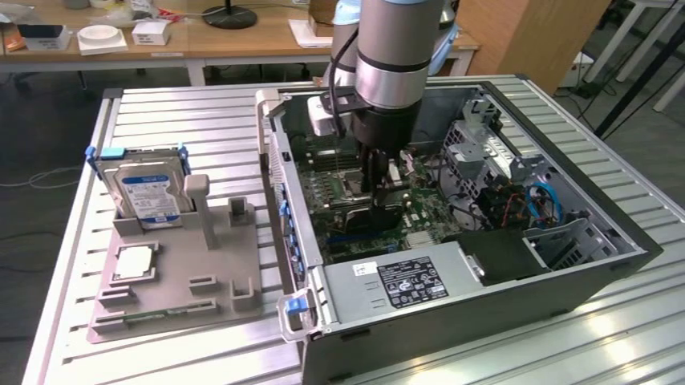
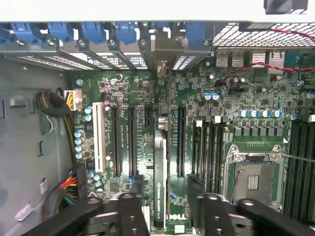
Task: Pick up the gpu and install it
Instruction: 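Insert the gpu into the slot, then press down on the gpu until it lock into place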
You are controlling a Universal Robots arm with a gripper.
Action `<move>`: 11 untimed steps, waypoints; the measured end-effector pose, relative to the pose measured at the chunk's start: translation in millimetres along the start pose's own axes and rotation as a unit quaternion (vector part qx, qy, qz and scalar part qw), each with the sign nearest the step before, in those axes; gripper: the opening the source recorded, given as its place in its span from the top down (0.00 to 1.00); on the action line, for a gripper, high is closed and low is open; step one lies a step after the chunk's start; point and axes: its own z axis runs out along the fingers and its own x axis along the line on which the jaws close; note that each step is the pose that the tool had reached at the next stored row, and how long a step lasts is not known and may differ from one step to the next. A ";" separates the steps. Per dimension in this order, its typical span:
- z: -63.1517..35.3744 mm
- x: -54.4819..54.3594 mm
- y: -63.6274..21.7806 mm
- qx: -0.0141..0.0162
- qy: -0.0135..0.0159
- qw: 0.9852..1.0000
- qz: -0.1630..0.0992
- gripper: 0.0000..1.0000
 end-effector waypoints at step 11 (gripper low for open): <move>0.0 0.0 0.0 0.000 0.000 1.000 0.000 0.89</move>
